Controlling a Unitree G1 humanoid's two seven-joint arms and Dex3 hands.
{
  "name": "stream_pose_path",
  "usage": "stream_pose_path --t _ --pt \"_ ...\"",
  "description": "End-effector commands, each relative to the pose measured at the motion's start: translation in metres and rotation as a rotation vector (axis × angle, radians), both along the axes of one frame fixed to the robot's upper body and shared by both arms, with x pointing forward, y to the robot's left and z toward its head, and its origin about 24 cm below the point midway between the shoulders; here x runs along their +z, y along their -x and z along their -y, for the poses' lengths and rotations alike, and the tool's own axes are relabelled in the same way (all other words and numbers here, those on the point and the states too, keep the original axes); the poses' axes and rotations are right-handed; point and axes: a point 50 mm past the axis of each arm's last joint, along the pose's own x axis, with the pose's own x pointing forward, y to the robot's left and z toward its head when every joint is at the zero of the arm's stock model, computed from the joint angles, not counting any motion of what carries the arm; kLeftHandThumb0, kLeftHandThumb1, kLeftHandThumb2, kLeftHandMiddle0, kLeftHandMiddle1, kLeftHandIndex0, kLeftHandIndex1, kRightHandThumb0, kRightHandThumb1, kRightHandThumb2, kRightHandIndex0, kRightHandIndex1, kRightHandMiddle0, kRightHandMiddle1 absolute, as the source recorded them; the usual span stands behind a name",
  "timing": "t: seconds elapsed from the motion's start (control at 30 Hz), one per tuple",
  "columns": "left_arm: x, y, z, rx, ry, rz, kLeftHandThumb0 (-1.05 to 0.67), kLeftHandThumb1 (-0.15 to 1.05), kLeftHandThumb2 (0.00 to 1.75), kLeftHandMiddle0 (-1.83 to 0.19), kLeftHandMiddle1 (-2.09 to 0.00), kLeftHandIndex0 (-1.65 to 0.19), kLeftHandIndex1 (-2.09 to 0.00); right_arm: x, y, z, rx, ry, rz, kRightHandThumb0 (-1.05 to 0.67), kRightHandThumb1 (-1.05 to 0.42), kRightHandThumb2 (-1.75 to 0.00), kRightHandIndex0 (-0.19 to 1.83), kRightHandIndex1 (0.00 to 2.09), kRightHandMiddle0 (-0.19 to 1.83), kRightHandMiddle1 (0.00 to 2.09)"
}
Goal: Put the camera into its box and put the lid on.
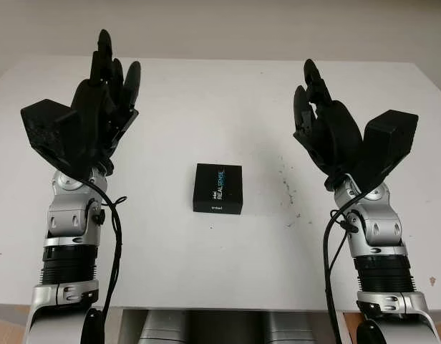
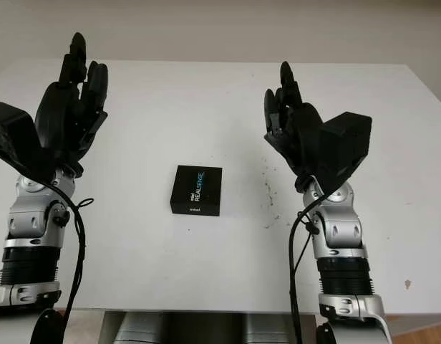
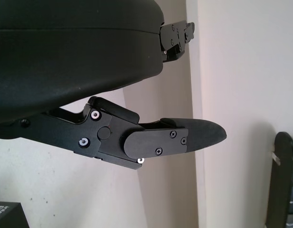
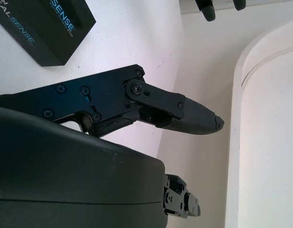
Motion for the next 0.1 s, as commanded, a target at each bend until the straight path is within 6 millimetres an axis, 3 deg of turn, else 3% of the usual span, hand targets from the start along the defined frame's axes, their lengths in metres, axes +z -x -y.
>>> stream_pose_path --t 0.0,0.07 --pt "-0.0015 0.0002 0.0009 -0.011 0.025 0.013 -0.7 1.05 0.48 0.19 0.0 0.19 0.0 0.0071 -0.0012 -0.0033 0.008 0.003 0.024 -0.7 -1.05 -0.7 -0.19 0.0 -0.19 0.0" --pt "-0.0039 0.0007 0.0019 -0.014 0.036 0.016 -0.69 1.05 0.49 0.19 0.0 0.19 0.0 0.0067 -0.0003 -0.0027 0.009 0.006 0.022 -0.7 -1.05 -0.7 -0.19 0.0 -0.19 0.0"
